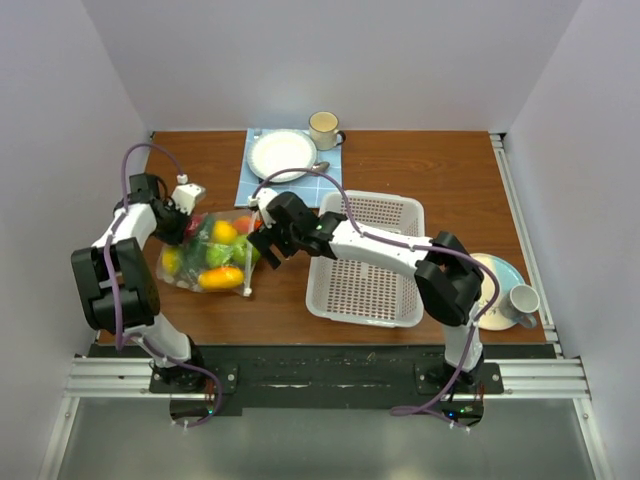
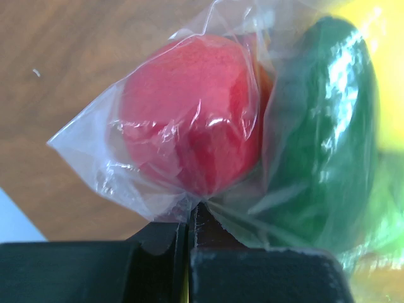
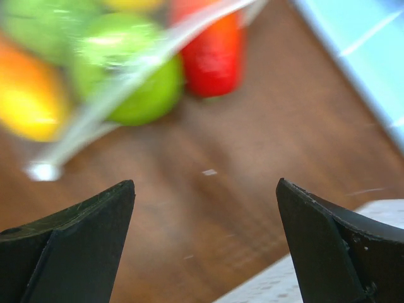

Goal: Open the zip-top bag and remove the fake food

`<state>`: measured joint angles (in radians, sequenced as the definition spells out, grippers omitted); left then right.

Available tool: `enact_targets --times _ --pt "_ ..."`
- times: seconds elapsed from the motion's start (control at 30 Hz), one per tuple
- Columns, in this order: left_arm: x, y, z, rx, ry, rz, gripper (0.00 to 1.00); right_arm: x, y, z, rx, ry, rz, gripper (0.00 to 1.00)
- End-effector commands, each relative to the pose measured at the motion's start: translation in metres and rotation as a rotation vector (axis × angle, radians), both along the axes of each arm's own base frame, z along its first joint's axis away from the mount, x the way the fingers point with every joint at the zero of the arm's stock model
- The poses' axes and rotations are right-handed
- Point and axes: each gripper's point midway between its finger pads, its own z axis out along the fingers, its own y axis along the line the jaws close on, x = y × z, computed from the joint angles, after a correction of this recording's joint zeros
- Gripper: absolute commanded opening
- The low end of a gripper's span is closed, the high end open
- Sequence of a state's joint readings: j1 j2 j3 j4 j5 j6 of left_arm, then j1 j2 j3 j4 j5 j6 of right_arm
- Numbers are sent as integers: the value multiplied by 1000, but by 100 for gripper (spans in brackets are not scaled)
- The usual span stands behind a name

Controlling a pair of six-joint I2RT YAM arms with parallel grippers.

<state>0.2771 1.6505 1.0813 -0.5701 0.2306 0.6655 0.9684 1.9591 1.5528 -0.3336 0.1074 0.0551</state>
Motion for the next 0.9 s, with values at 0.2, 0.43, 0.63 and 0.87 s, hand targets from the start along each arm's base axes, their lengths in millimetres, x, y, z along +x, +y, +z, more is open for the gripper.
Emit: enact_targets --times 0.2,0.43,0.63,0.87 --pt "54 -25 4 209 -116 -181 0 56 9 17 0 -208 -2 99" --pt "50 -29 -6 218 -94 -186 0 47 28 5 87 -115 54 99" --pt "46 -31 -8 209 -85 -181 0 47 34 -8 165 -13 12 98" --pt "41 -35 -2 192 -93 -192 0 61 33 -34 188 34 -69 89"
